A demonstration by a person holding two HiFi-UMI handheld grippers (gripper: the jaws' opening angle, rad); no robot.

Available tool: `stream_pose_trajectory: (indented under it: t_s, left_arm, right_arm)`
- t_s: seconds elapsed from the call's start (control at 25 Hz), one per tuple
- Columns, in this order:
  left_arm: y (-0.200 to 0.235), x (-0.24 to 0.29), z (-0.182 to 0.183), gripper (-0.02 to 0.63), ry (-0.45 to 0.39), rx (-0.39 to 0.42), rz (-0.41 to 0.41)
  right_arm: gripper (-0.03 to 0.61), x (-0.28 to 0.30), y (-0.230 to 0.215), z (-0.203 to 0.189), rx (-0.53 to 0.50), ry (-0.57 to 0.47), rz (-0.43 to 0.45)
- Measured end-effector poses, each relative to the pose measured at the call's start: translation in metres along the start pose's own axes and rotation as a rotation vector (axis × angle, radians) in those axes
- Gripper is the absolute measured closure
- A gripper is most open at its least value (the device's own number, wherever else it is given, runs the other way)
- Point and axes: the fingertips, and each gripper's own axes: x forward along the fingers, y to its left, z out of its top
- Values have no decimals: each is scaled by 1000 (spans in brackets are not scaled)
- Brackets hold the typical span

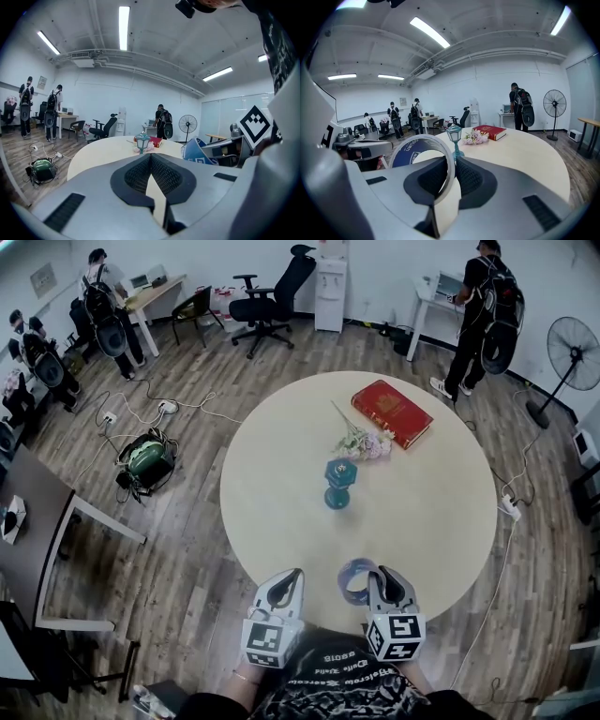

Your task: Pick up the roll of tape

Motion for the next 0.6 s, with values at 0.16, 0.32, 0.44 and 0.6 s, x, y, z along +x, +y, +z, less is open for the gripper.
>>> stream_pose_trajectory:
  t_s: [0.16,0.32,0.44,0.6]
  left_arm:
    - [5,0,0,594,0,-3,10]
    - [8,2,-1,594,0,-9,14]
    - [7,1,-2,594,3,-10,10]
    - [7,0,-4,594,5,-12,8]
  right_arm:
    - [514,1,1,-1,-2,3,3]
    - [515,5,1,-1,-4,3,5]
    - [515,5,3,-1,-3,3,7]
    - [515,5,5,-3,-2,4,10]
